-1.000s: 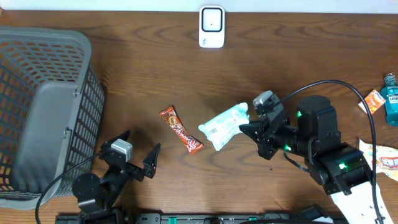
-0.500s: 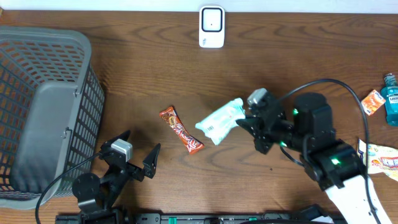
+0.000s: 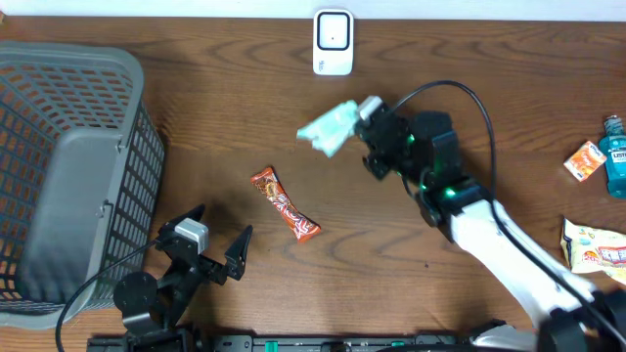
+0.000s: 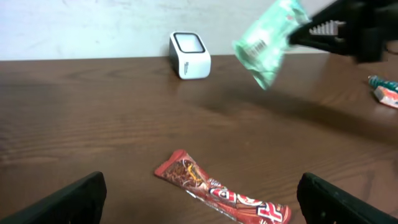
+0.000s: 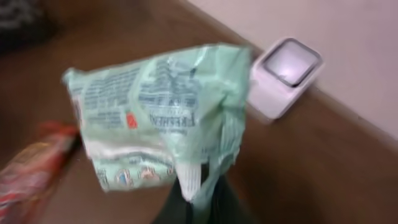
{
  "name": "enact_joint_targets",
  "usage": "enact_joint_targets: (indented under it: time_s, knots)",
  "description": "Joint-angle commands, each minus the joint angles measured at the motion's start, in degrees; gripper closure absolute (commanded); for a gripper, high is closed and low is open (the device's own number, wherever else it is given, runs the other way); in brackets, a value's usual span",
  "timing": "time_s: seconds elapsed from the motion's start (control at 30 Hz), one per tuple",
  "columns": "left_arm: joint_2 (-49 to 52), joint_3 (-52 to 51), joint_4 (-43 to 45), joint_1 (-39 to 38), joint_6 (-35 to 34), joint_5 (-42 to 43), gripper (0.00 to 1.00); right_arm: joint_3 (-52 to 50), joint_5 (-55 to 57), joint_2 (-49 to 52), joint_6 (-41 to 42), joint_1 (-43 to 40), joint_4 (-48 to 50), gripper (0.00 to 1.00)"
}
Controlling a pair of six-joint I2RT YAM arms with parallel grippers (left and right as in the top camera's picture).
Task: Scan the item barcode
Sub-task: 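Raise the wipes pack with the right gripper up to the scanner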
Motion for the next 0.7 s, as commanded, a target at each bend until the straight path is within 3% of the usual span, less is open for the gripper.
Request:
enact_joint_targets:
  time_s: [0.0,0.1,0.23,0.67]
  knots:
    - [-0.28,-0.96,-1.27,0.09,-0.31,0.76,0.02,0.33,13.33,5.31,-8.39,0.26,10.88,0.99]
    - [-0.28,-0.96,-1.27,0.09,-0.28,0.76,0.02,0.57,17.49,10.80,-15.98,0.26,23.06,0.99]
    - [-0.28,-0.96,-1.27,0.09,-0.31,0.76,0.02,3.91,22.10,19.34,-26.86,0.26,32.41,0.99]
    - [-0.28,-0.96,-1.27,0.09,-0.31,0.76,0.02,31.23,26.64,38.86,-45.75,-0.74,30.16,0.99]
